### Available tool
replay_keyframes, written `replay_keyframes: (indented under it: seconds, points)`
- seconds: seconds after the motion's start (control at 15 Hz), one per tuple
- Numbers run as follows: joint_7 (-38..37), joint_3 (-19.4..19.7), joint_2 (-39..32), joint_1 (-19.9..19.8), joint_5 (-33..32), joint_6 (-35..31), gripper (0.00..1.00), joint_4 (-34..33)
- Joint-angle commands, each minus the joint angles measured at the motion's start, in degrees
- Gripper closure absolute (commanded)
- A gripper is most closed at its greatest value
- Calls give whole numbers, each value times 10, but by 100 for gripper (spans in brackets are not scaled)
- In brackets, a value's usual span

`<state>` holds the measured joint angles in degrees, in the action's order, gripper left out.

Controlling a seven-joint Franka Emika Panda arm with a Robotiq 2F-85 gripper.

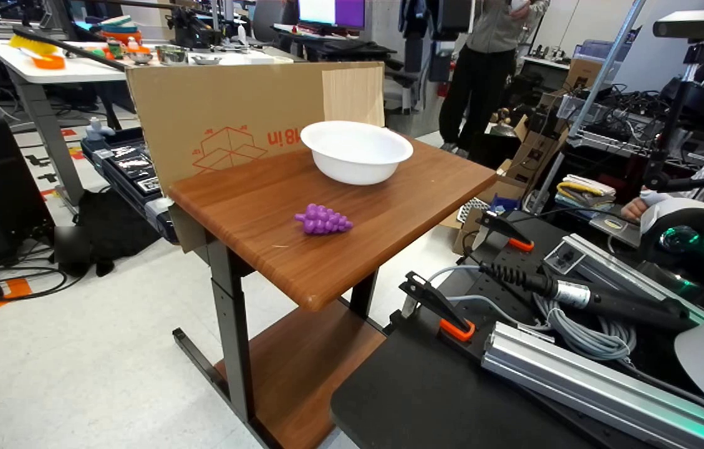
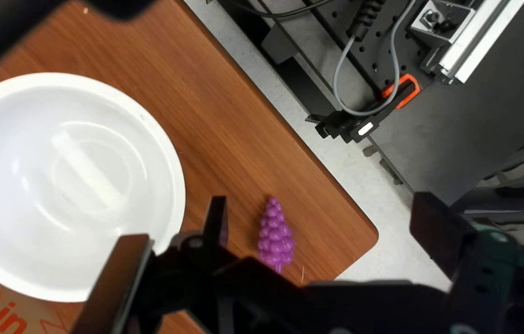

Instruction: Put the purple toy in the bowl

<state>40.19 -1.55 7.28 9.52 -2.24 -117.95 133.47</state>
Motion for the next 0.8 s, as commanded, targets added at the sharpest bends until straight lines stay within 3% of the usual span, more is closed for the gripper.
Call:
replay_keyframes:
  seconds: [0.0, 0.73]
  points:
    - [15, -16, -10, -2, 4, 2, 0, -19]
    - [-76, -69, -304, 0, -27, 40, 0, -245]
